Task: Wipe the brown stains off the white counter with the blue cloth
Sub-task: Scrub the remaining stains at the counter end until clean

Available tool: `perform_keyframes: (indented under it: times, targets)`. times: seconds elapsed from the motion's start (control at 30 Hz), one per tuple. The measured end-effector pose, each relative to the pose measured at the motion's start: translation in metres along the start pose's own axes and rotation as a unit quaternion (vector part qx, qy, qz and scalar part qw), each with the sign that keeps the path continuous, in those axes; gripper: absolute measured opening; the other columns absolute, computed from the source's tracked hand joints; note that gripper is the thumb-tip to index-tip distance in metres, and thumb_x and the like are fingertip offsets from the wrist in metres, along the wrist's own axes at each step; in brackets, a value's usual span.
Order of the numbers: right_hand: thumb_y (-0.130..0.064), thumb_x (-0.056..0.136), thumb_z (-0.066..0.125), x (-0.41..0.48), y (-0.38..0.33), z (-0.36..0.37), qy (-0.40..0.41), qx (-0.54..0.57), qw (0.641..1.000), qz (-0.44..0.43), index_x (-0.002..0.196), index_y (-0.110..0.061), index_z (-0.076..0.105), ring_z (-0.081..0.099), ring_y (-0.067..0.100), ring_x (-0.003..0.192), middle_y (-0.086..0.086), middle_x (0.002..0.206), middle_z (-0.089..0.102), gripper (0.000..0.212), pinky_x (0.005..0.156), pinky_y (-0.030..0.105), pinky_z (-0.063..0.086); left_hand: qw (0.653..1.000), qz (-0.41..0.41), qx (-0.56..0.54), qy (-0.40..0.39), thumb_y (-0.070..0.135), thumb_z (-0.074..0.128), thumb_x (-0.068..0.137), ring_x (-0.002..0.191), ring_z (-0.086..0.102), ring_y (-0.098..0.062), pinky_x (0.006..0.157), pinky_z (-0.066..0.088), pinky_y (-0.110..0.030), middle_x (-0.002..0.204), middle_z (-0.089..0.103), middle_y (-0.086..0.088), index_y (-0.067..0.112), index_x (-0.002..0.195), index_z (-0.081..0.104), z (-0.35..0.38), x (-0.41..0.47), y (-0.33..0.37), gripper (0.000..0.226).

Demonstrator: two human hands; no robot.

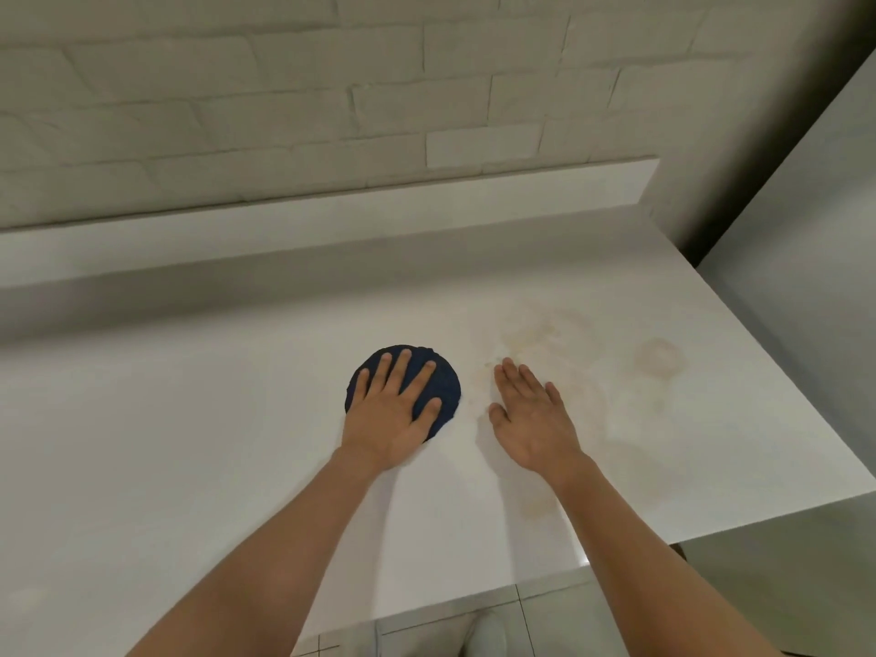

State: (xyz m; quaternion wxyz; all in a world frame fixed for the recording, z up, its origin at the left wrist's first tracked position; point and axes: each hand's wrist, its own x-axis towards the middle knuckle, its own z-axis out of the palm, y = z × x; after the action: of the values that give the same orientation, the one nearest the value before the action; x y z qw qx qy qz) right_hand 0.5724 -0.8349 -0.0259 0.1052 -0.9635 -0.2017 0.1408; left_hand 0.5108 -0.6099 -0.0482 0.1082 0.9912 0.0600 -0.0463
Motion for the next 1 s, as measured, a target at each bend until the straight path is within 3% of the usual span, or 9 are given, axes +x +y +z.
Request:
perform_keyframes:
  times: [0.2,0.3,0.4,0.5,0.63,0.73,0.83,1.0]
  targets:
    - [-0.034,0.106,0.025,-0.007,0.006,-0.004,0.015,0.054,0.998,-0.026,0.160,-0.020,0.005,-0.002,0.010,0.153,-0.007,0.167,-0.003,0.060,0.124,0.039,0.000,1.000,-0.005,-0.002,-0.010,0.065,0.013,0.100,0.155,-0.014,-0.021,0.121,-0.014,-0.045,0.169,-0.011,0.003,0.044,0.160,-0.001,0.007,-0.023,0.034,0.065]
    - [-0.024,0.106,0.032,-0.022,0.006,-0.005,0.090,0.181,0.979,-0.014,0.159,-0.018,0.016,0.006,0.009,0.152,-0.005,0.167,0.010,0.056,0.124,0.034,0.007,0.999,0.016,-0.008,-0.027,0.064,0.016,0.101,0.155,-0.014,-0.022,0.122,-0.014,-0.046,0.169,-0.011,0.002,0.041,0.160,0.001,0.009,-0.038,0.057,0.065]
    - [-0.021,0.106,0.033,-0.040,-0.006,0.000,0.149,0.230,0.962,0.007,0.157,-0.017,0.025,0.010,0.007,0.151,-0.005,0.165,0.020,0.053,0.124,0.031,0.013,0.995,0.061,-0.057,-0.050,0.063,0.019,0.102,0.156,-0.007,-0.019,0.124,-0.007,-0.043,0.170,-0.003,0.005,0.044,0.160,0.005,-0.004,-0.044,0.062,0.062]
    - [-0.018,0.105,0.036,-0.047,-0.030,0.007,0.173,0.193,0.966,-0.014,0.154,-0.012,0.035,0.020,0.014,0.150,0.002,0.161,0.030,0.049,0.123,0.031,0.016,0.988,0.055,-0.145,-0.026,0.055,0.025,0.105,0.155,0.008,-0.016,0.125,0.009,-0.037,0.170,0.008,0.005,0.041,0.160,0.009,-0.031,-0.049,0.032,0.059]
    - [-0.032,0.105,0.036,-0.037,-0.077,0.016,0.149,0.105,0.982,-0.041,0.153,-0.014,0.037,0.028,0.022,0.147,0.005,0.160,0.034,0.051,0.122,0.041,0.022,0.988,0.022,-0.147,0.033,0.048,0.026,0.108,0.156,0.001,-0.014,0.126,0.004,-0.035,0.170,0.005,0.005,0.035,0.161,0.013,-0.047,-0.070,-0.018,0.056]
    - [-0.056,0.103,0.022,-0.030,-0.099,0.034,0.075,0.024,0.997,-0.024,0.158,-0.027,0.018,0.008,0.022,0.152,0.000,0.167,0.013,0.063,0.123,0.050,0.005,0.991,0.023,-0.128,0.036,0.048,0.022,0.108,0.156,-0.002,-0.014,0.126,0.003,-0.037,0.170,0.003,0.005,0.033,0.162,0.014,-0.045,-0.081,-0.040,0.056]
    - [-0.067,0.099,0.008,-0.035,-0.102,0.050,0.057,-0.031,0.998,-0.004,0.159,-0.035,0.000,-0.009,0.022,0.153,-0.004,0.168,-0.005,0.069,0.122,0.053,-0.006,0.993,0.030,-0.110,0.037,0.048,0.022,0.108,0.156,-0.004,-0.016,0.126,0.003,-0.038,0.170,0.002,0.003,0.032,0.162,0.013,-0.035,-0.084,-0.050,0.057]
    - [-0.068,0.099,0.006,-0.069,-0.104,0.066,0.100,-0.042,0.994,0.009,0.158,-0.037,0.007,0.001,0.023,0.154,-0.003,0.168,0.005,0.067,0.122,0.053,-0.001,0.994,0.031,-0.091,0.045,0.049,0.022,0.107,0.156,0.002,-0.021,0.125,0.002,-0.039,0.170,0.007,-0.003,0.030,0.162,0.014,-0.021,-0.078,-0.050,0.059]
